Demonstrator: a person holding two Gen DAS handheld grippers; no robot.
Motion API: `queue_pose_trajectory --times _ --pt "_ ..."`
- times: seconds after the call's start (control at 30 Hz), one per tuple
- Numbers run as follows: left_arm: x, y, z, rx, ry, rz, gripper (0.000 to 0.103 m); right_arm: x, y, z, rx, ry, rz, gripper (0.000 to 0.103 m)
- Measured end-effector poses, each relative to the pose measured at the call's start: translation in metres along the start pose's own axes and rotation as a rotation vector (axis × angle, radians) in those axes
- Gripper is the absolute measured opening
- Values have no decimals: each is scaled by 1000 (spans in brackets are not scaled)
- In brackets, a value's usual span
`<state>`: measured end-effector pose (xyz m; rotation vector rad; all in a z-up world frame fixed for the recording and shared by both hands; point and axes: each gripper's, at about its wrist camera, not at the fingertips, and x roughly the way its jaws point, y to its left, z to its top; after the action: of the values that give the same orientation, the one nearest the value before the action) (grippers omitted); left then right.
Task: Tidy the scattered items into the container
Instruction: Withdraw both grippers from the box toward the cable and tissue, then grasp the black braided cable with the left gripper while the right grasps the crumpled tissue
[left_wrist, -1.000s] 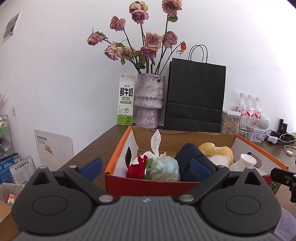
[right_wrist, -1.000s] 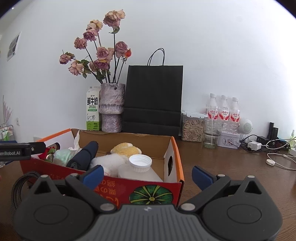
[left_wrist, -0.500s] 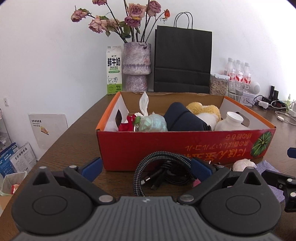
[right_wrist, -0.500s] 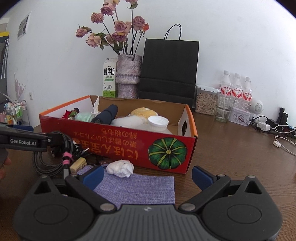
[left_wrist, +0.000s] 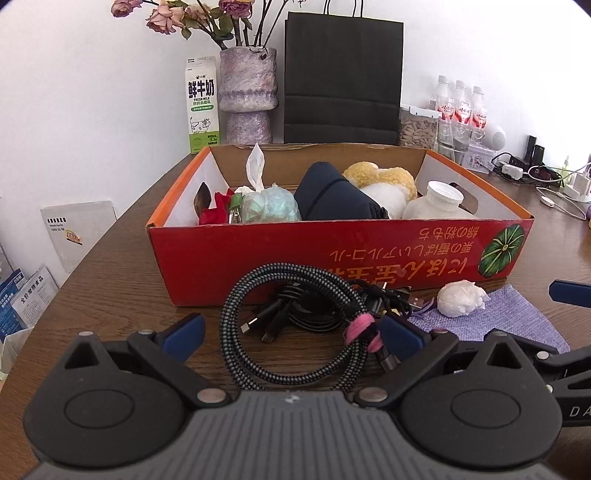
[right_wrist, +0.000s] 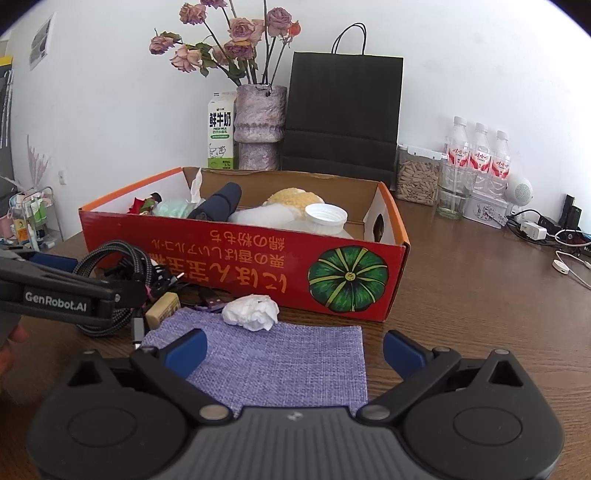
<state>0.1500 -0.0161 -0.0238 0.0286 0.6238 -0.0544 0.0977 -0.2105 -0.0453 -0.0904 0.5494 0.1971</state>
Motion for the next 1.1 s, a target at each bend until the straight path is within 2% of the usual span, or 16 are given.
queue_pose_trajectory --times 0.33,0.67,0.73,1.1 --pt "2 -6 8 13 30 23 103 5 -5 -1 28 31 9 102" --pt "21 -7 8 -13 133 40 103 6 -9 0 49 36 17 102" --pt "24 -4 4 -39 145 31 95 6 -10 0 52 35 18 102" --pt "0 2 -1 -74 65 -7 94 7 -11 0 61 38 15 102"
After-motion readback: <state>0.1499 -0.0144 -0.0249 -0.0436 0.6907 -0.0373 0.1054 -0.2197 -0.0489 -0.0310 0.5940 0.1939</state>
